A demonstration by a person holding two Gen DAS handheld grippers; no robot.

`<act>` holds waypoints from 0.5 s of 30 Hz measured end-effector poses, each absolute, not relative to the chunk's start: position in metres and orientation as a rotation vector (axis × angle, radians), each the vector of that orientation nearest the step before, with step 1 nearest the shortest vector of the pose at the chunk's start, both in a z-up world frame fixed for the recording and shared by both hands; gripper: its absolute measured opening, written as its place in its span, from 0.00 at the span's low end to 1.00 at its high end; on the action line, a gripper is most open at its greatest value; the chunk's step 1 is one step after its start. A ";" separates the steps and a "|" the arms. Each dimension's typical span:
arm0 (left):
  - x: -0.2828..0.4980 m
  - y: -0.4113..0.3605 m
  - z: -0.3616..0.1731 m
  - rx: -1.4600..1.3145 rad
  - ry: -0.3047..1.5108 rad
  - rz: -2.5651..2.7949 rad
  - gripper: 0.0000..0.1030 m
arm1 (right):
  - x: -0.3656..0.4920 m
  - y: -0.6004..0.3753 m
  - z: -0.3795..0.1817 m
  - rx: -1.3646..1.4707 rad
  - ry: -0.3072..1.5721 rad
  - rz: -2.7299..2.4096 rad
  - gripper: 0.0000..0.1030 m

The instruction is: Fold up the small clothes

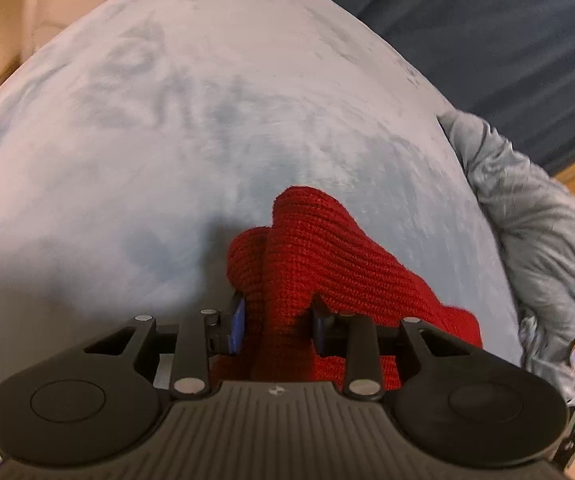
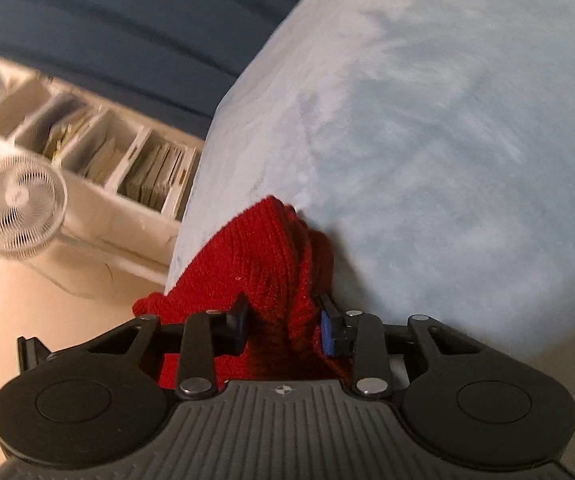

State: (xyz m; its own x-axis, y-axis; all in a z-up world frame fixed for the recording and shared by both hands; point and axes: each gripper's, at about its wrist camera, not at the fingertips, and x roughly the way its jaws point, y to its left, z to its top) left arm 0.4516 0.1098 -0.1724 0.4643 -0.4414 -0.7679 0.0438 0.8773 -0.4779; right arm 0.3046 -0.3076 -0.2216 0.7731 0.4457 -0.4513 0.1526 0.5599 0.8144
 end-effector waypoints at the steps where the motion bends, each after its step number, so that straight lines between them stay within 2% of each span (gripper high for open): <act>1: 0.448 0.115 -0.173 -0.432 1.046 -0.308 0.35 | 0.311 -0.305 -0.215 0.940 0.704 0.204 0.33; 5: 0.432 0.136 -0.171 -0.476 1.010 -0.311 0.37 | 0.328 -0.300 -0.208 0.841 0.753 0.224 0.35; 9: 0.396 0.144 -0.158 -0.452 1.002 -0.340 0.61 | 0.313 -0.307 -0.207 0.877 0.765 0.147 0.61; 12: 0.361 0.134 -0.151 -0.374 1.008 -0.408 0.70 | 0.289 -0.300 -0.186 0.792 0.722 0.089 0.71; 15: 0.339 0.124 -0.166 -0.222 1.060 -0.308 0.72 | 0.271 -0.275 -0.170 0.635 0.756 0.100 0.80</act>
